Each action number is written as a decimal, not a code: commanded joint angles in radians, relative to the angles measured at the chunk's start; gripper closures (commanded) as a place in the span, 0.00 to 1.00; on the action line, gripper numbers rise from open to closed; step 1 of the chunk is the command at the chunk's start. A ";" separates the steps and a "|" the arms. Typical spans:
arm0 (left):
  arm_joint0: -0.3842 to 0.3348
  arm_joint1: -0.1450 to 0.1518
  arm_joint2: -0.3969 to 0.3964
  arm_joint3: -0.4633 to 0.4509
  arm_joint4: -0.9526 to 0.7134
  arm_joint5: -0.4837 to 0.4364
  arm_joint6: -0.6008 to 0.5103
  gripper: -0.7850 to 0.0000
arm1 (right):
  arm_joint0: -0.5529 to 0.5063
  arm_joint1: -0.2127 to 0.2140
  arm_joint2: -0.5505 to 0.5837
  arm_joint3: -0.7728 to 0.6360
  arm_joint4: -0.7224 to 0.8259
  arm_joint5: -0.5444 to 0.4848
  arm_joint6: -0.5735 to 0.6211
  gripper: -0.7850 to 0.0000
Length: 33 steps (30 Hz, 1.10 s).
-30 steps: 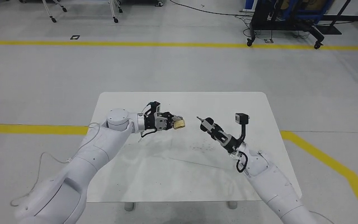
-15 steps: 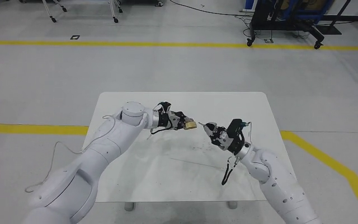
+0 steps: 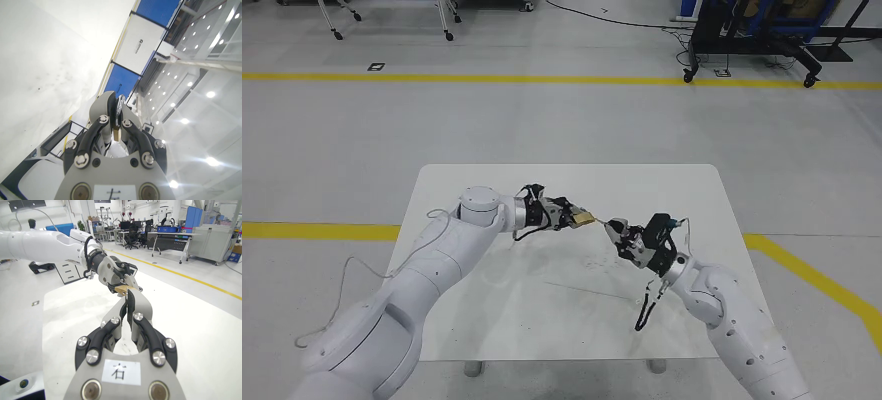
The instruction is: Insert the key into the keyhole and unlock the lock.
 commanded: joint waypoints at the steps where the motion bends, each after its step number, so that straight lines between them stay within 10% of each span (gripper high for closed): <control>1: 0.004 0.003 -0.009 -0.014 0.012 0.018 0.033 1.00 | -0.010 0.001 -0.006 -0.047 -0.115 0.083 0.011 1.00; 8: 0.023 0.008 -0.031 -0.067 0.067 0.045 0.104 1.00 | -0.087 0.006 -0.070 -0.210 -0.596 0.367 0.083 1.00; 17: 0.049 0.016 -0.092 -0.089 0.047 -0.004 0.057 1.00 | -0.118 0.006 -0.124 -0.274 -0.843 0.433 0.120 1.00; 33: 0.079 0.018 -0.164 -0.089 0.019 -0.030 -0.059 1.00 | -0.020 -0.045 -0.148 -0.159 -0.448 0.580 0.131 1.00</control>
